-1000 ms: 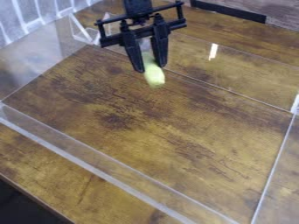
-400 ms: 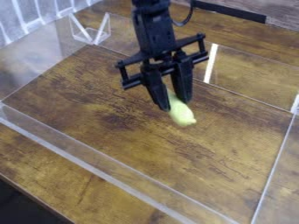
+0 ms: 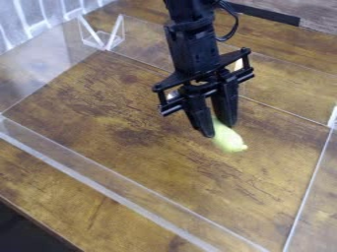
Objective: Move the green spoon to the right
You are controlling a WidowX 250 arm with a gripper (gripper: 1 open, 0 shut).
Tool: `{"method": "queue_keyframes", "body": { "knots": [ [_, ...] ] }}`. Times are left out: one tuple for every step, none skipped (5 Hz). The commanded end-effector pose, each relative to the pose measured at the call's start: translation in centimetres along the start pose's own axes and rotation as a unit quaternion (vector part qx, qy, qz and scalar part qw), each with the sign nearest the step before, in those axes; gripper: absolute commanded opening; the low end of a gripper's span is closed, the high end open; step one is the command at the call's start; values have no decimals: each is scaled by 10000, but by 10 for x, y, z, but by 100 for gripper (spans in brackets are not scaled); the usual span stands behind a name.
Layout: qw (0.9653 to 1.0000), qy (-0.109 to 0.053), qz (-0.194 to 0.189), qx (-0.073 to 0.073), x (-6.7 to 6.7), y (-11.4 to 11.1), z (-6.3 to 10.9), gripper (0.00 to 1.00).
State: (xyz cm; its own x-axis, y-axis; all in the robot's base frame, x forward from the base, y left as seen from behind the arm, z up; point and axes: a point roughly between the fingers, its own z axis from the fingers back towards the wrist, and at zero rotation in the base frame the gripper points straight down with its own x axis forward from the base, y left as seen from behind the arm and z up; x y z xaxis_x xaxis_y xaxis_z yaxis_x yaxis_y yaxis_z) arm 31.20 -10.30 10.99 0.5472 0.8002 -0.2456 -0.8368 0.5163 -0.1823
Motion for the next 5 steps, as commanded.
{"method": "queue_keyframes", "body": {
  "knots": [
    [9991,-221,69,-368,-7,-21,11,0],
    [9985,-302,168,-429,-6,-32,9,0],
    [9983,-389,87,-436,9,-28,16,0],
    [9985,-394,-69,-375,7,-27,11,0],
    [9984,-384,-240,-350,2,-27,11,0]
  ]
}}
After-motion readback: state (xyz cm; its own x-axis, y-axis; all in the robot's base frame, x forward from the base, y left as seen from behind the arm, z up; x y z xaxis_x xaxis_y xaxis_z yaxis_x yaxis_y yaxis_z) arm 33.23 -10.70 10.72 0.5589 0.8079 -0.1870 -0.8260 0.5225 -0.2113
